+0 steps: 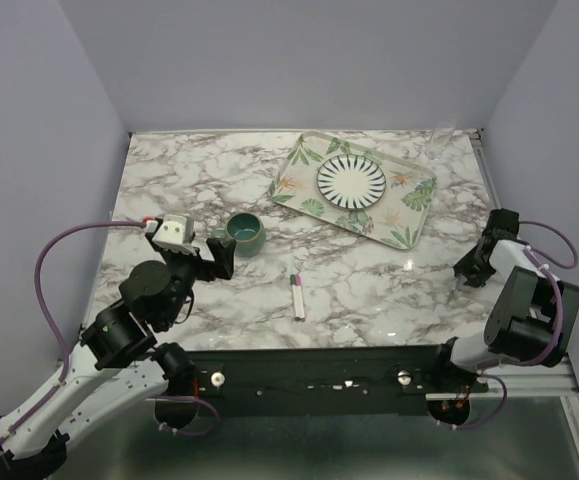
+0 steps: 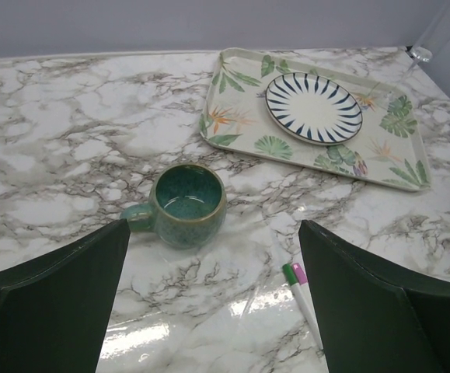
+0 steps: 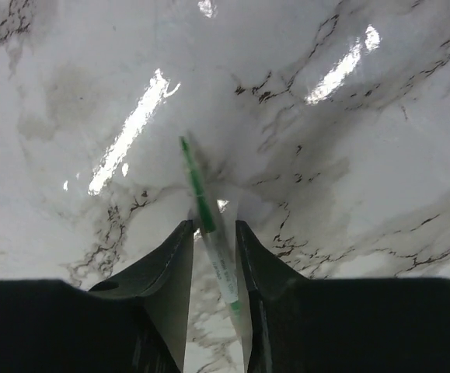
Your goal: Insert the pens into the pen caps
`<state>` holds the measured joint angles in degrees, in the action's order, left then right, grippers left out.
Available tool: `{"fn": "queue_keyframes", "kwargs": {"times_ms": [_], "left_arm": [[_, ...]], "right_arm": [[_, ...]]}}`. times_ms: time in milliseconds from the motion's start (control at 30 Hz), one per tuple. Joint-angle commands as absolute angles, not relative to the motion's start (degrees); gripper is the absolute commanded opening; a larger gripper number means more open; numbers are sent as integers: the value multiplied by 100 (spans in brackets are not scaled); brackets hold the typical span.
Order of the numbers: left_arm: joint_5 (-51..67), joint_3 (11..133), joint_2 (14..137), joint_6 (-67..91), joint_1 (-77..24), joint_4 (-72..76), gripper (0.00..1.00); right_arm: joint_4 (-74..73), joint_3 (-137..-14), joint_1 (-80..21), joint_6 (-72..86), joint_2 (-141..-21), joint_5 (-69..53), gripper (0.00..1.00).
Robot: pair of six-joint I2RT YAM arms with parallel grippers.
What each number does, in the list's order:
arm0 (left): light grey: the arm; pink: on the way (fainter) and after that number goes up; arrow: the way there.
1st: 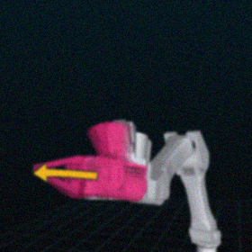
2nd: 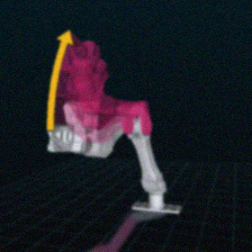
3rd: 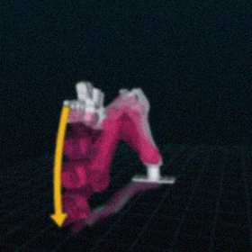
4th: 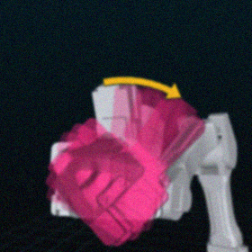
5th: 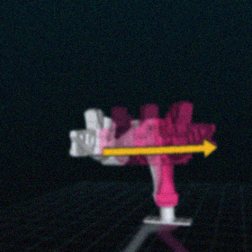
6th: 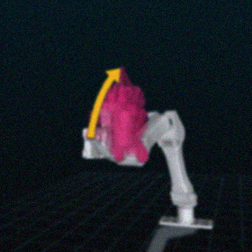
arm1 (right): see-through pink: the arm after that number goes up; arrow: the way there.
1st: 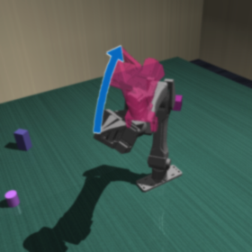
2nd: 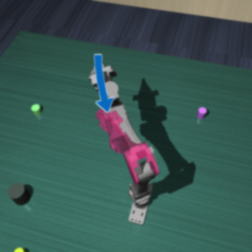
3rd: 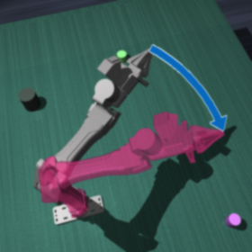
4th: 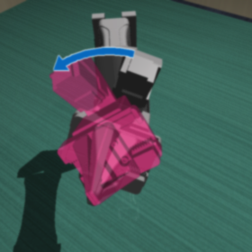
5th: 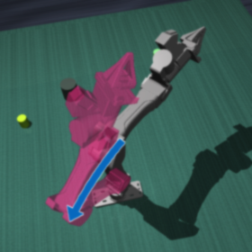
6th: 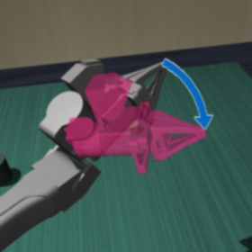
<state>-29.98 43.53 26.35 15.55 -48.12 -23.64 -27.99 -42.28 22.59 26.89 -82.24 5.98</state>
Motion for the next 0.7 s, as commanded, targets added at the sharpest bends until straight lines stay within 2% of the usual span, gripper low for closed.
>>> {"fn": "queue_keyframes", "kwargs": {"times_ms": [0, 67, 200, 333, 467, 567, 667], "left_arm": [[-3155, 4307, 2602, 1450, -4825, -2232, 99], [-3164, 4307, 2610, 1406, -4825, -2224, 99], [-3112, 4307, 2567, 1283, -4825, -2171, 99], [-2534, 4430, 2654, 1239, -4825, -2276, 99], [-1759, 4482, 2935, 1292, -4825, -2215, 97], [-1093, 4605, 3286, 1388, -4834, -2285, 94], [-286, 4798, 3664, 1573, -4825, -2320, 90]], "right_arm": [[-2742, -4535, 2303, 2672, -8796, 502, 27], [-2716, -4561, 2303, 2567, -8807, 554, 12], [-2786, -4719, 2303, 2426, -8859, 598, 1], [-2987, -4851, 2294, 2251, -8377, 721, 1], [-3401, -5141, 2110, 2171, -7115, 940, 1], [-3656, -5360, 1672, 2206, -6514, 678, 1], [-3762, -5458, 750, 2390, -5873, 230, 1]]}}
